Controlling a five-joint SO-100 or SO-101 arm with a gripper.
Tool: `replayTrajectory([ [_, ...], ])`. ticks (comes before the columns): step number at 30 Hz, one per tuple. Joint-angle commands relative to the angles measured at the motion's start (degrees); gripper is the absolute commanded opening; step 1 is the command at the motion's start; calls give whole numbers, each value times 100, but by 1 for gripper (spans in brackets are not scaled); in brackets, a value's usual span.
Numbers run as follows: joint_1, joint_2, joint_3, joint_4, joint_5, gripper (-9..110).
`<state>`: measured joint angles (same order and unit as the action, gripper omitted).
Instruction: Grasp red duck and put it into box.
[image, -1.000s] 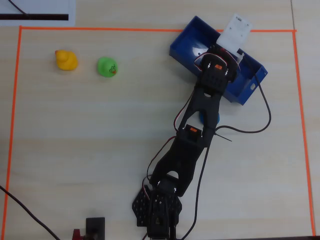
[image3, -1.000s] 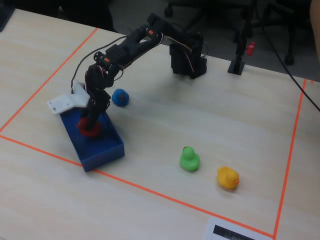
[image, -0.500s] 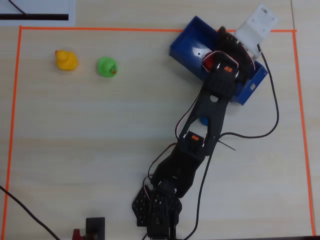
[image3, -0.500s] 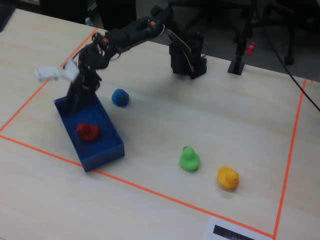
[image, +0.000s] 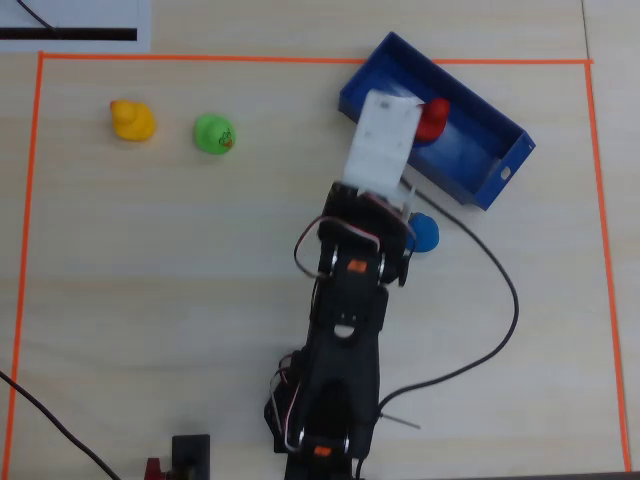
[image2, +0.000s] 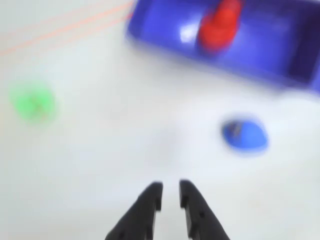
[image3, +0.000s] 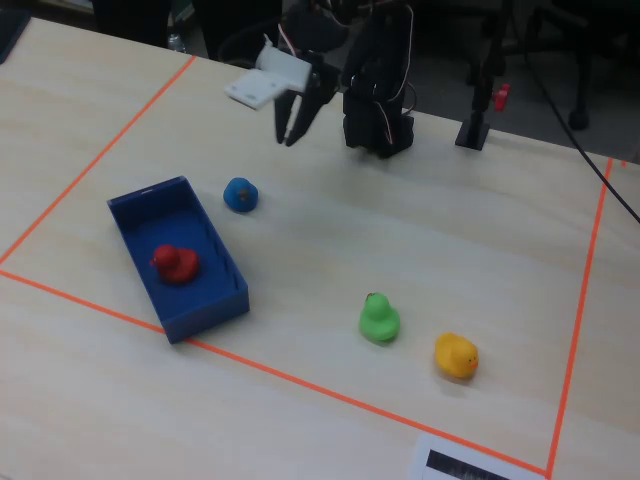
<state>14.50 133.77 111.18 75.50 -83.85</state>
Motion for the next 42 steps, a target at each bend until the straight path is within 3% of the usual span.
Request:
replayTrajectory([
  [1,-492,1934,2461,334,-782,0],
  [10,-1037,3454,5221,-773,-1389,0],
  [17,-1266,4359,6319,-896,-1406,0],
  [37,-1459,5599,6706,158,-835,0],
  [42,-1327,5599,6706,158,-835,6],
])
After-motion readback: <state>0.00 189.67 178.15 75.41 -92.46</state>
